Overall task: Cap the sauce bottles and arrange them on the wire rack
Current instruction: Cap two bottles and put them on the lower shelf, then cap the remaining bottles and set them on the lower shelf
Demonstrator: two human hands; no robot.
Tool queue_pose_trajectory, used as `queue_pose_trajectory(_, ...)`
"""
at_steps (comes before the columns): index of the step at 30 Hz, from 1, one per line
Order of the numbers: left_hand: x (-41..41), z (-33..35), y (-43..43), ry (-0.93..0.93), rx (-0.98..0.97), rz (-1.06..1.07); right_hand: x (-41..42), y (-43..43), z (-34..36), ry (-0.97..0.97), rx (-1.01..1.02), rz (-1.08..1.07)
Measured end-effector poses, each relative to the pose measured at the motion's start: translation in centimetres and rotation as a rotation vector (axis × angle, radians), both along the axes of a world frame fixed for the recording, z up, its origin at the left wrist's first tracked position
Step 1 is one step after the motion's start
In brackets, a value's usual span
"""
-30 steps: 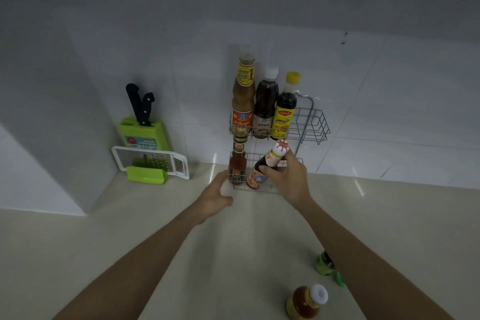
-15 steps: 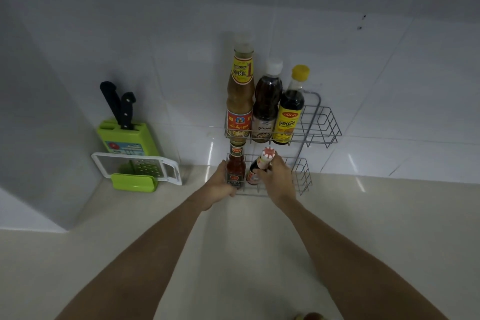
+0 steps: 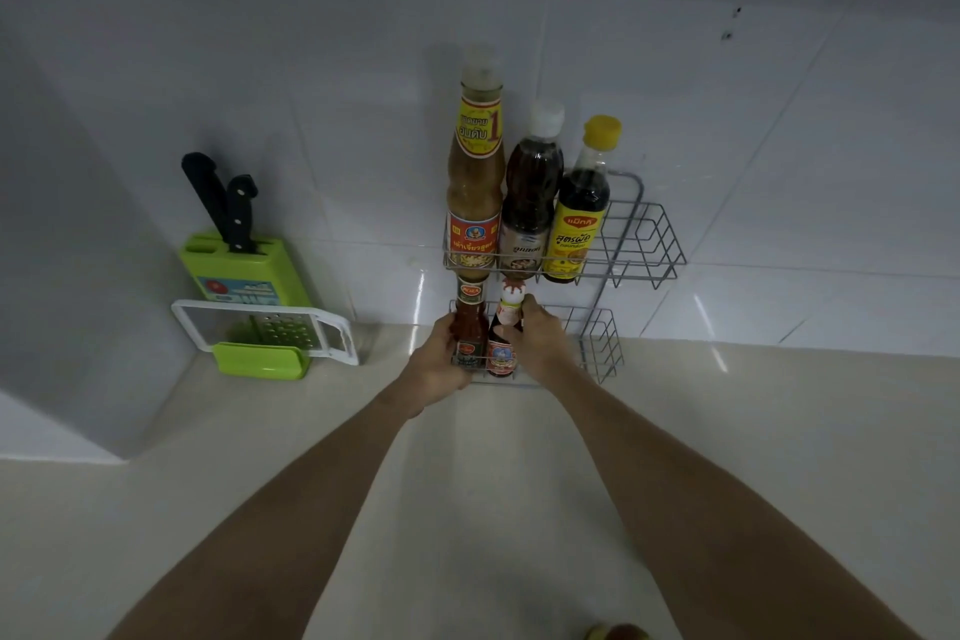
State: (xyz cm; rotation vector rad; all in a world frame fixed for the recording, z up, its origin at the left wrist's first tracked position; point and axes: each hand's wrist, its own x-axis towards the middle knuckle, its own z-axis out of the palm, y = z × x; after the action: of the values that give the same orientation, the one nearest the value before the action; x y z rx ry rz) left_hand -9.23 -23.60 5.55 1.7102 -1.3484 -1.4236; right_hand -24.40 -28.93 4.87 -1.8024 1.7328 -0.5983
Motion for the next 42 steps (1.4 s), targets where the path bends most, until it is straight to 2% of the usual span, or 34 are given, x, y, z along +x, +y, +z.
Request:
queue_pose_trajectory(13, 0.4, -0.3, 0.5, -0.001, 0.0, 0.015, -0.3, 0.7, 0.7, 0.012, 0.08, 0.029)
queue_pose_trajectory(19, 0.2, 0.1, 1.4, -0.029, -0.064, 0.018, -1.2, 2.4, 1.4, -0.057, 0.087, 0.004)
queue_pose_trajectory(26, -0.4, 0.2, 7.0, -0.07, -0.22, -0.004, -5.3, 8.2, 4.0, -0.165, -0.094, 0.037)
queue_pose_trajectory(31, -3.0, -0.9, 13.5, -0.034, -0.199, -0.121, -10.1, 15.0, 5.2, -0.182, -0.22, -0.008)
queue_pose_trajectory(37, -7.4, -2.9, 19.8, -0.041, -0.149, -0.381, -14.4, 22.0, 3.8, -0.058, -0.305, -0.004)
queue_pose_trajectory(42, -11.7, -3.5, 23.2, -0.053, -0.153, -0.518, -17.3, 26.3, 1.5, 0.022, -0.372, -0.097)
